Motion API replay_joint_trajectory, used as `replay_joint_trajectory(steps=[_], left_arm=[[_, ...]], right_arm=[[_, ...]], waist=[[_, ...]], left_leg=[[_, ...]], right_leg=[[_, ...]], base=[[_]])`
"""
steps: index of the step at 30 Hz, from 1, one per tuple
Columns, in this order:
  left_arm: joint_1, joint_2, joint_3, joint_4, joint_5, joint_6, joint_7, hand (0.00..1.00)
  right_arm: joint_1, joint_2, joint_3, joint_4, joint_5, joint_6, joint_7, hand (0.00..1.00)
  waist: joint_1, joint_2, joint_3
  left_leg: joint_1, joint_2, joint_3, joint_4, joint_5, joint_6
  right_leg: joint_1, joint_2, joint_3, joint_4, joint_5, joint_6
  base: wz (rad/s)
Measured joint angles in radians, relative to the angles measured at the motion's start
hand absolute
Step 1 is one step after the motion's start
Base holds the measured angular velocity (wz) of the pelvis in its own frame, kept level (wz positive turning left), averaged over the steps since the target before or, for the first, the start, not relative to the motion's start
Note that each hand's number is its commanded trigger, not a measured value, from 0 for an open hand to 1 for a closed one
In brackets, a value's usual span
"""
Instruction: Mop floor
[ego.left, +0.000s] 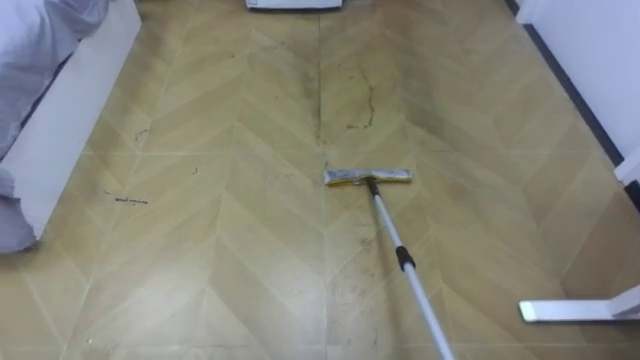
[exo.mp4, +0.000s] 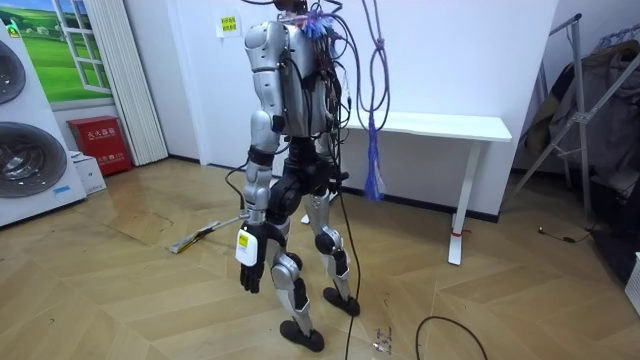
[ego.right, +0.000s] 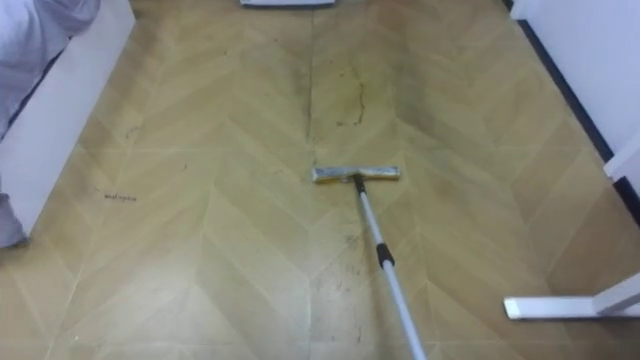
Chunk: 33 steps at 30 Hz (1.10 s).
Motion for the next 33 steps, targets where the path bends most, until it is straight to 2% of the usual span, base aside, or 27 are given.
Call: replay_joint_trajectory(steps=[3, 5, 9, 12, 15, 16, 18, 19, 21, 22, 23, 24, 25, 26, 27, 28, 29, 30, 31, 32, 33], left_arm=[[-0.020, -0.001, -0.007, 0.001, -0.003, -0.008, 0.005, 0.00], [-0.043, -0.011, -0.009, 0.009, 0.001, -0.013, 0.012, 0.00], [-0.052, -0.020, -0.009, 0.016, 0.000, -0.018, 0.024, 0.00], [-0.059, -0.021, -0.004, 0.017, 0.000, -0.018, 0.035, 0.00], [-0.062, -0.022, -0.008, 0.025, -0.012, -0.017, 0.050, 0.00], [-0.062, -0.022, -0.011, 0.029, -0.037, -0.017, 0.060, 0.00], [-0.072, -0.019, -0.013, 0.032, -0.085, -0.017, 0.072, 0.00], [-0.089, -0.017, -0.016, 0.038, -0.132, -0.017, 0.084, 0.00], [-0.098, -0.015, -0.026, 0.052, -0.187, -0.022, 0.090, 0.00], [-0.095, -0.013, -0.035, 0.077, -0.233, -0.025, 0.095, 0.00], [-0.081, -0.013, -0.042, 0.103, -0.276, -0.026, 0.108, 0.00], [-0.075, -0.014, -0.042, 0.115, -0.298, -0.026, 0.114, 0.00], [-0.072, -0.014, -0.058, 0.125, -0.352, -0.028, 0.125, 0.00], [-0.062, -0.015, -0.068, 0.131, -0.394, -0.038, 0.125, 0.00], [-0.062, -0.015, -0.074, 0.131, -0.397, -0.045, 0.125, 0.00], [-0.063, -0.014, -0.079, 0.124, -0.411, -0.061, 0.125, 0.00], [-0.057, -0.014, -0.080, 0.123, -0.426, -0.080, 0.124, 0.00], [-0.063, -0.014, -0.085, 0.121, -0.428, -0.086, 0.122, 0.00], [-0.058, -0.014, -0.095, 0.121, -0.425, -0.098, 0.110, 0.00], [-0.060, -0.012, -0.098, 0.118, -0.406, -0.103, 0.095, 0.00], [-0.055, -0.011, -0.098, 0.118, -0.388, -0.105, 0.086, 0.00]], right_arm=[[-0.019, 0.003, 0.003, 0.006, 0.022, 0.000, -0.015, 1.00], [-0.042, 0.003, 0.004, 0.026, 0.028, -0.002, -0.036, 1.00], [-0.044, 0.011, 0.005, 0.042, 0.056, -0.004, -0.074, 1.00], [-0.044, 0.011, 0.006, 0.054, 0.085, -0.004, -0.103, 1.00], [-0.044, 0.010, 0.008, 0.058, 0.132, -0.005, -0.134, 1.00], [-0.042, 0.010, 0.015, 0.066, 0.159, -0.008, -0.146, 1.00], [-0.041, 0.011, 0.039, 0.086, 0.219, -0.016, -0.162, 1.00], [-0.047, 0.011, 0.043, 0.098, 0.250, -0.031, -0.167, 1.00], [-0.082, 0.012, 0.039, 0.142, 0.257, -0.047, -0.175, 1.00], [-0.125, 0.008, 0.031, 0.184, 0.257, -0.048, -0.178, 1.00], [-0.163, 0.000, 0.025, 0.212, 0.252, -0.044, -0.173, 1.00], [-0.180, -0.004, 0.024, 0.215, 0.243, -0.037, -0.166, 1.00], [-0.218, -0.018, 0.012, 0.224, 0.245, -0.023, -0.153, 1.00], [-0.268, -0.035, 0.012, 0.241, 0.259, -0.025, -0.135, 1.00], [-0.295, -0.042, 0.011, 0.244, 0.266, -0.025, -0.125, 1.00], [-0.349, -0.049, 0.006, 0.245, 0.283, -0.034, -0.109, 1.00], [-0.396, -0.052, 0.007, 0.245, 0.305, -0.054, -0.094, 1.00], [-0.413, -0.054, 0.010, 0.247, 0.320, -0.062, -0.087, 1.00], [-0.433, -0.059, 0.017, 0.255, 0.343, -0.080, -0.068, 1.00], [-0.440, -0.068, 0.038, 0.254, 0.374, -0.092, -0.053, 1.00], [-0.439, -0.073, 0.048, 0.254, 0.392, -0.095, -0.048, 1.00]], waist=[[0.001, 0.001, -0.0019], [0.002, 0.005, 0.0053], [0.003, 0.009, 0.0080], [0.005, 0.003, 0.0119], [0.007, 0.014, 0.0181], [0.007, 0.018, 0.0204], [0.016, 0.023, 0.0168], [0.036, 0.023, 0.0156], [0.056, 0.023, 0.0116], [0.071, 0.021, 0.0126], [0.093, 0.014, 0.0161], [0.100, 0.010, 0.0152], [0.119, -0.003, 0.0119], [0.138, -0.009, 0.0137], [0.142, -0.014, 0.0172], [0.147, -0.026, 0.0246], [0.159, -0.046, 0.0374], [0.164, -0.053, 0.0411], [0.168, -0.054, 0.0414], [0.168, -0.056, 0.0423], [0.168, -0.051, 0.0401]], left_leg=[[-0.066, 0.003, -0.003, 0.016, 0.005, -0.002], [-0.116, 0.005, -0.006, 0.040, 0.009, -0.002], [-0.196, 0.003, -0.005, 0.083, 0.009, -0.002], [-0.299, -0.003, -0.002, 0.132, 0.008, -0.003], [-0.405, -0.004, -0.013, 0.212, -0.002, -0.013], [-0.440, -0.012, -0.024, 0.251, -0.009, -0.019], [-0.504, -0.021, -0.041, 0.313, -0.023, -0.031], [-0.548, -0.024, -0.047, 0.355, -0.026, -0.043], [-0.605, -0.025, -0.049, 0.419, -0.014, -0.066], [-0.662, 0.000, -0.004, 0.573, 0.007, -0.087], [-0.724, 0.016, 0.031, 0.765, 0.080, -0.081], [-0.761, 0.025, 0.042, 0.829, 0.150, -0.078], [-0.854, 0.040, 0.064, 1.002, 0.327, -0.095], [-0.944, 0.043, 0.082, 1.260, 0.360, -0.091], [-0.985, 0.042, 0.095, 1.359, 0.352, -0.085], [-1.050, 0.043, 0.119, 1.494, 0.314, -0.072], [-1.089, 0.044, 0.133, 1.547, 0.270, -0.064], [-1.100, 0.045, 0.138, 1.547, 0.253, -0.060], [-1.102, 0.052, 0.137, 1.489, 0.227, -0.059], [-1.067, 0.056, 0.135, 1.347, 0.209, -0.057], [-1.037, 0.059, 0.136, 1.251, 0.202, -0.057]], right_leg=[[-0.069, 0.001, -0.003, 0.021, -0.004, -0.006], [-0.129, 0.000, 0.001, 0.058, -0.008, -0.013], [-0.224, -0.006, 0.026, 0.139, -0.033, -0.027], [-0.353, -0.022, 0.047, 0.252, -0.070, -0.034], [-0.461, -0.023, 0.056, 0.359, -0.101, -0.049], [-0.503, -0.024, 0.076, 0.410, -0.125, -0.056], [-0.562, -0.018, 0.097, 0.477, -0.175, -0.082], [-0.604, -0.017, 0.101, 0.522, -0.208, -0.087], [-0.666, -0.029, 0.104, 0.596, -0.235, -0.108], [-0.692, -0.041, 0.095, 0.660, -0.257, -0.136], [-0.704, -0.034, 0.111, 0.725, -0.282, -0.150], [-0.707, -0.033, 0.116, 0.751, -0.294, -0.154], [-0.717, -0.033, 0.139, 0.795, -0.309, -0.167], [-0.718, -0.033, 0.157, 0.827, -0.315, -0.172], [-0.720, -0.034, 0.163, 0.832, -0.315, -0.172], [-0.726, -0.039, 0.183, 0.835, -0.312, -0.176], [-0.730, -0.047, 0.208, 0.834, -0.307, -0.176], [-0.730, -0.054, 0.216, 0.832, -0.306, -0.175], [-0.726, -0.057, 0.224, 0.828, -0.306, -0.174], [-0.722, -0.066, 0.219, 0.827, -0.311, -0.154], [-0.721, -0.067, 0.214, 0.827, -0.316, -0.141]], base=[[0.00], [0.00], [0.05], [0.07], [0.08], [0.30], [0.31], [0.21], [0.08], [-0.32], [-0.39], [-0.45], [-0.34], [-0.31], [-0.15], [-0.10], [-0.12], [-0.09], [0.06], [0.14], [0.20]])
